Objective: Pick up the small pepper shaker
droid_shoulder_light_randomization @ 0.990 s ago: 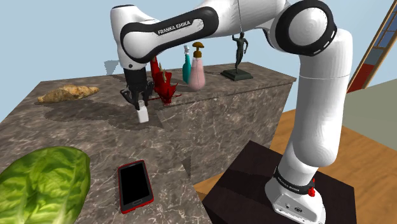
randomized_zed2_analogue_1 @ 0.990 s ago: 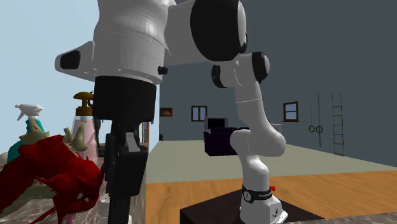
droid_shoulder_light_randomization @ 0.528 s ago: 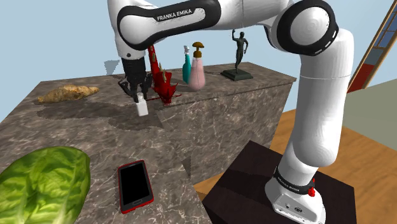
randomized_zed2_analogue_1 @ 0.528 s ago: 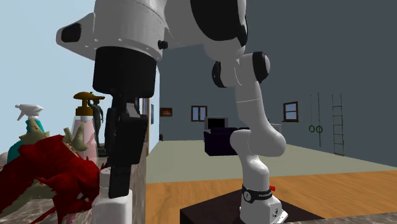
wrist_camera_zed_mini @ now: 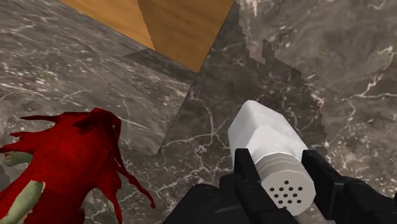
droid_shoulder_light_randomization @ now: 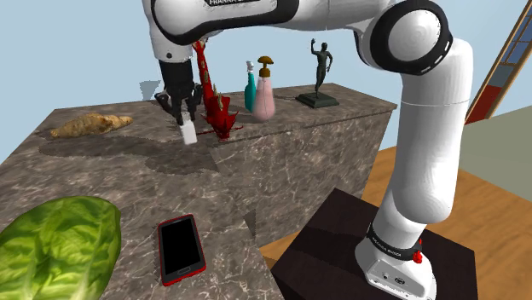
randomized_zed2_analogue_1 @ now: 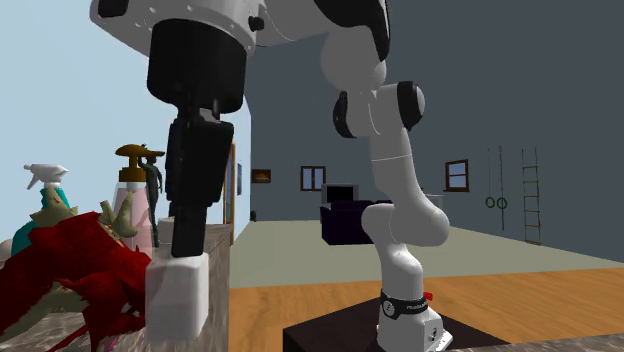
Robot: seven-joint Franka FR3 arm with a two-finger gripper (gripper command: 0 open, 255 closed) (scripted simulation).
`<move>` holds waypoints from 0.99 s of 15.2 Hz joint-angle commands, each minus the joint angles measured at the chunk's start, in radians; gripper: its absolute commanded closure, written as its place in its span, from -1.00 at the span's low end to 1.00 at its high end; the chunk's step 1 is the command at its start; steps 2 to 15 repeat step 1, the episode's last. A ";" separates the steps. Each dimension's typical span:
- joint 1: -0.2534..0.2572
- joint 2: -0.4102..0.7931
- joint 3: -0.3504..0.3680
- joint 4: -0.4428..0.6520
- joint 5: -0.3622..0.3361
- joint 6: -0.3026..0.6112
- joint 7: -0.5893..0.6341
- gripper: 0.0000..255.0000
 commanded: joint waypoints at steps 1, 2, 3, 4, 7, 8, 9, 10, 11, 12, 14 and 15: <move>0.001 0.001 0.000 0.009 0.000 -0.009 -0.001 1.00; 0.001 0.001 0.000 0.009 0.000 -0.009 -0.001 1.00; 0.001 0.001 0.000 0.009 0.000 -0.009 -0.001 1.00; 0.001 0.001 0.000 0.009 0.000 -0.009 -0.001 1.00; 0.001 0.001 0.000 0.009 0.000 -0.009 -0.001 1.00; 0.001 0.001 0.000 0.009 0.000 -0.009 -0.001 1.00; 0.001 0.001 0.000 0.009 0.000 -0.009 -0.001 1.00; 0.001 0.001 0.000 0.009 0.000 -0.009 -0.001 1.00; 0.001 0.001 0.000 0.009 0.000 -0.009 -0.001 1.00; 0.001 0.001 0.000 0.009 0.000 -0.009 -0.001 1.00; 0.001 0.001 0.000 0.009 0.000 -0.009 -0.001 1.00; 0.001 0.001 0.000 0.009 0.000 -0.009 -0.001 1.00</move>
